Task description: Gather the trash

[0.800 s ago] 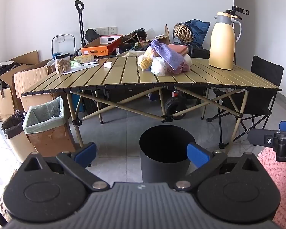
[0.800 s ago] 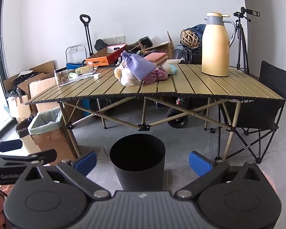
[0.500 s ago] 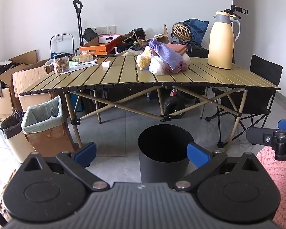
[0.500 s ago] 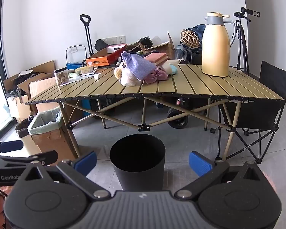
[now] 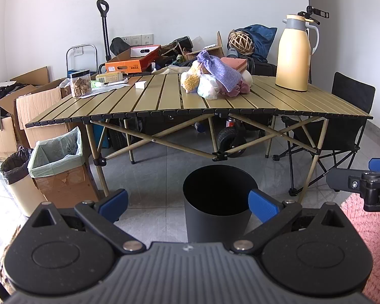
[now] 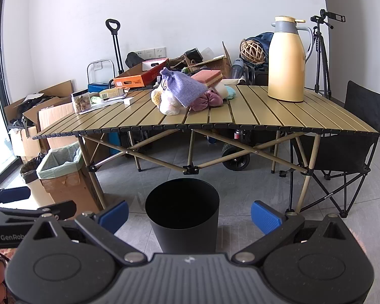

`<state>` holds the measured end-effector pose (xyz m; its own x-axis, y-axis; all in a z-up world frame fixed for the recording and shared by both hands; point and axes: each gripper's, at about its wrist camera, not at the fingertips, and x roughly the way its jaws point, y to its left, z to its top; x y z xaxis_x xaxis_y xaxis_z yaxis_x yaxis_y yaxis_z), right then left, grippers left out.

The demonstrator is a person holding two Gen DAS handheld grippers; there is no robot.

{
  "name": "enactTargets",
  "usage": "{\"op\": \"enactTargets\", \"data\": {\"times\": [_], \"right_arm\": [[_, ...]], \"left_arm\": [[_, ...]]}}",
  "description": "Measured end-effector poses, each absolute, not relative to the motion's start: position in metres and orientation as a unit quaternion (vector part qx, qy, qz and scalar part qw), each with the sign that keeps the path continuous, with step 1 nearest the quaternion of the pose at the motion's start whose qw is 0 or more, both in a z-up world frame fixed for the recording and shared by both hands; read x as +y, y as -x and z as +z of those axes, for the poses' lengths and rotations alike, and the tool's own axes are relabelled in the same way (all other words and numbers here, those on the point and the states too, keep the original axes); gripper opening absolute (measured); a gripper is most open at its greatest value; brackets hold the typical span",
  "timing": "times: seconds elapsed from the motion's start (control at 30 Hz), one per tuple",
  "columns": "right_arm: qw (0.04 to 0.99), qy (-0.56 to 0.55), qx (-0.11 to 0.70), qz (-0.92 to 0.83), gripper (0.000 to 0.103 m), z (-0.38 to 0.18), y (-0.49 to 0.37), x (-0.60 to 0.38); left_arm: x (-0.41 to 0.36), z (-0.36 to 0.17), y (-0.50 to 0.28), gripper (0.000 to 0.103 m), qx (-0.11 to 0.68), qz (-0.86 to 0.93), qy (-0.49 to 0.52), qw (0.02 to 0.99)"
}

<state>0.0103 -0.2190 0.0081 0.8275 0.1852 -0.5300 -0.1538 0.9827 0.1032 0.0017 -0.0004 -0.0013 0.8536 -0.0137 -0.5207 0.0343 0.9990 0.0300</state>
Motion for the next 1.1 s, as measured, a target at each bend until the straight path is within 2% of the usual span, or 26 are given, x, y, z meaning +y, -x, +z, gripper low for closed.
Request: {"op": "enactTargets", "data": {"times": [1.1], "right_arm": [[0.956, -0.029, 0.278, 0.088, 0.103, 0.0087, -0.0102, -0.2206]], "left_arm": [[-0.0011, 0.0, -0.0014, 0.103, 0.269, -0.012, -0.02, 0.963]]}}
